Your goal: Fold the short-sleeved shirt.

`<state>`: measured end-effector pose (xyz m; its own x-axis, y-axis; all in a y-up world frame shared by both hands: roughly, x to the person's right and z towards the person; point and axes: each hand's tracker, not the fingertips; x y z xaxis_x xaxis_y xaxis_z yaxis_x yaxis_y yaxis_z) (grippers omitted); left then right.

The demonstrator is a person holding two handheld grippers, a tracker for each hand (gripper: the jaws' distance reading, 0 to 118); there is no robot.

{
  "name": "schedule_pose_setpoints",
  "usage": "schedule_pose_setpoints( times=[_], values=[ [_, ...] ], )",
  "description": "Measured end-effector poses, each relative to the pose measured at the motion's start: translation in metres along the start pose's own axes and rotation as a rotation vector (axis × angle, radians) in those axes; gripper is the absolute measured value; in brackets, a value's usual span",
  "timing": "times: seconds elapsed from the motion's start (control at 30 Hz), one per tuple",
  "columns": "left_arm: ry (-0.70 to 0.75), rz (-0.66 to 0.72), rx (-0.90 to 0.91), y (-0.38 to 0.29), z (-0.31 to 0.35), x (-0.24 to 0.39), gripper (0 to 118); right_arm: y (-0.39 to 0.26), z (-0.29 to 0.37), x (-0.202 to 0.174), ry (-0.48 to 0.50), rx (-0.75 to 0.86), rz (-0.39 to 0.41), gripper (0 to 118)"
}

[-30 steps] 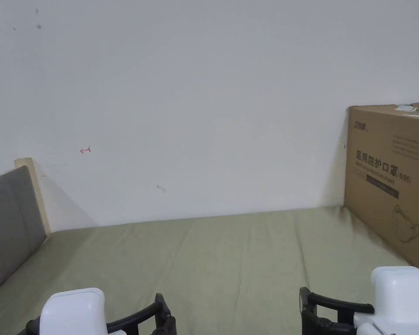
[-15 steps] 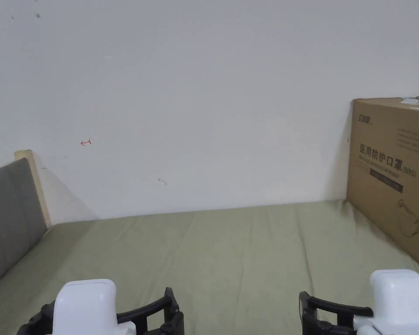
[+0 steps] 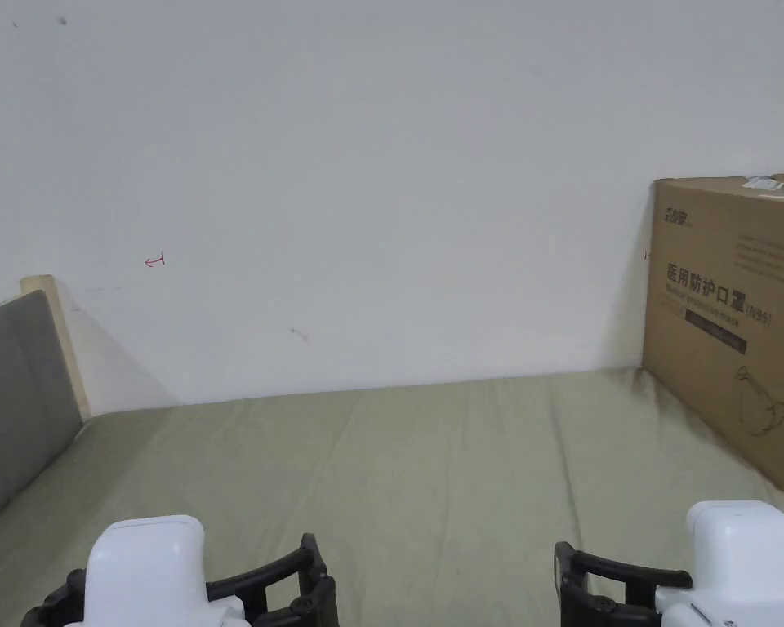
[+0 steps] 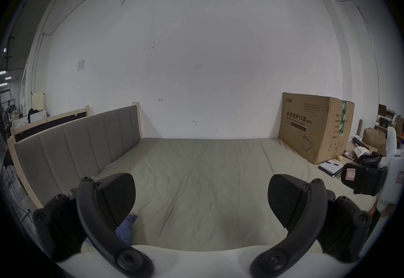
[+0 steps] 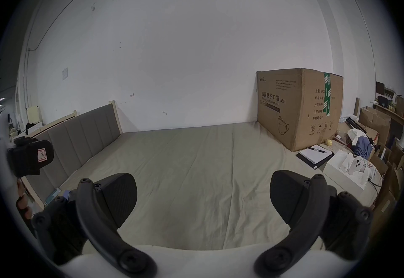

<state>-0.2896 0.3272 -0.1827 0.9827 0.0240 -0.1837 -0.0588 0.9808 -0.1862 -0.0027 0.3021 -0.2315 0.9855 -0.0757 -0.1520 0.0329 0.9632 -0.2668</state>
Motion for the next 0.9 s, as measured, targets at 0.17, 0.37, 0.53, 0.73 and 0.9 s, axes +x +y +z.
schedule_pose_setpoints(
  times=[0.17, 0.37, 0.53, 0.73, 0.9],
  values=[
    [0.03, 0.051, -0.064, 0.01, 0.0025, 0.0009, 118, 0.0003, 0.0007, 0.0018, -0.003, -0.001, 0.001, 118],
    [0.07, 0.024, -0.031, 0.0079, 0.0022, -0.001, 118, 0.0004, -0.0001, 0.0029, -0.007, -0.001, -0.005, 118],
    [0.068, -0.008, -0.013, 0.0054, 0.0027, 0.0032, 118, -0.0008, -0.0026, 0.002, -0.004, -0.009, -0.004, 118],
    [0.06, 0.004, 0.022, 0.0054, 0.0043, 0.0052, 118, -0.001, -0.0033, 0.0019, -0.003, -0.011, 0.003, 118],
    [0.013, 0.032, 0.005, 0.0086, 0.0074, -0.0007, 118, 0.0004, -0.0039, 0.0012, -0.005, -0.01, 0.001, 118]
  ],
)
